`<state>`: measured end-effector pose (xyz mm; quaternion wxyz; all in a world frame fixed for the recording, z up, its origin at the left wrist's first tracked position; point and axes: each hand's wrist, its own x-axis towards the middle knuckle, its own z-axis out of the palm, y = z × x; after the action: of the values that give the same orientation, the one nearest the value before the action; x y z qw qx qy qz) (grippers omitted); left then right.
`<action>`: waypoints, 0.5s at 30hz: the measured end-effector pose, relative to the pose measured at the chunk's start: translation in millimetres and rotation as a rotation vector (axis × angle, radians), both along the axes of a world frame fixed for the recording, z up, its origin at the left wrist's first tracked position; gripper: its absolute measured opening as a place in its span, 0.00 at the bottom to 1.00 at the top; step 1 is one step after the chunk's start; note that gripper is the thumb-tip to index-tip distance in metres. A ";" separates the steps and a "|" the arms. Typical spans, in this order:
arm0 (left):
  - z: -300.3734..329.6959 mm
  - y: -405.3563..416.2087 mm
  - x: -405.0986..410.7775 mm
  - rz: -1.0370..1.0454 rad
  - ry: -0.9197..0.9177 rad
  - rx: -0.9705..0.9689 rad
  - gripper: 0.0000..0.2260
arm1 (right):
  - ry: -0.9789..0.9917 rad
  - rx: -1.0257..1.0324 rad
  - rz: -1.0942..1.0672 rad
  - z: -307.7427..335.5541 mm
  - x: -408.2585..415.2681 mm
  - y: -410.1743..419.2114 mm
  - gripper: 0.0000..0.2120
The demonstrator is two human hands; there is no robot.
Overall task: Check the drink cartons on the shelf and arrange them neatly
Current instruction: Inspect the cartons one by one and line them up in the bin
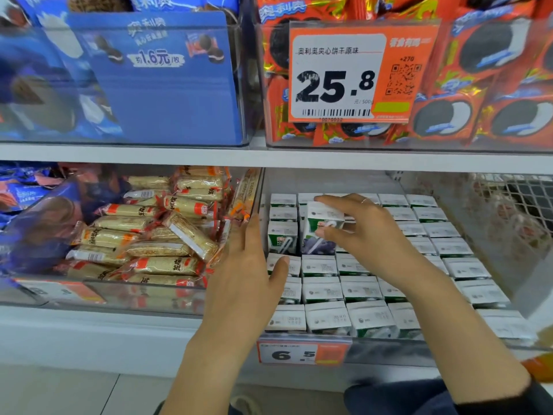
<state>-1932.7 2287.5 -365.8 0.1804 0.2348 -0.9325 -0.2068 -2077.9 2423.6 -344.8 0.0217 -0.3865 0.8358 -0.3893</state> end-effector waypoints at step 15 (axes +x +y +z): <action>-0.6 0.2 0.1 -0.014 0.030 0.004 0.35 | 0.195 0.357 0.013 -20.2 3.4 -6.7 0.18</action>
<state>-1932.6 2287.7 -366.3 0.1925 0.2254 -0.9309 -0.2135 -2074.5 2416.9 -365.0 0.0111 -0.4176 0.8873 -0.1956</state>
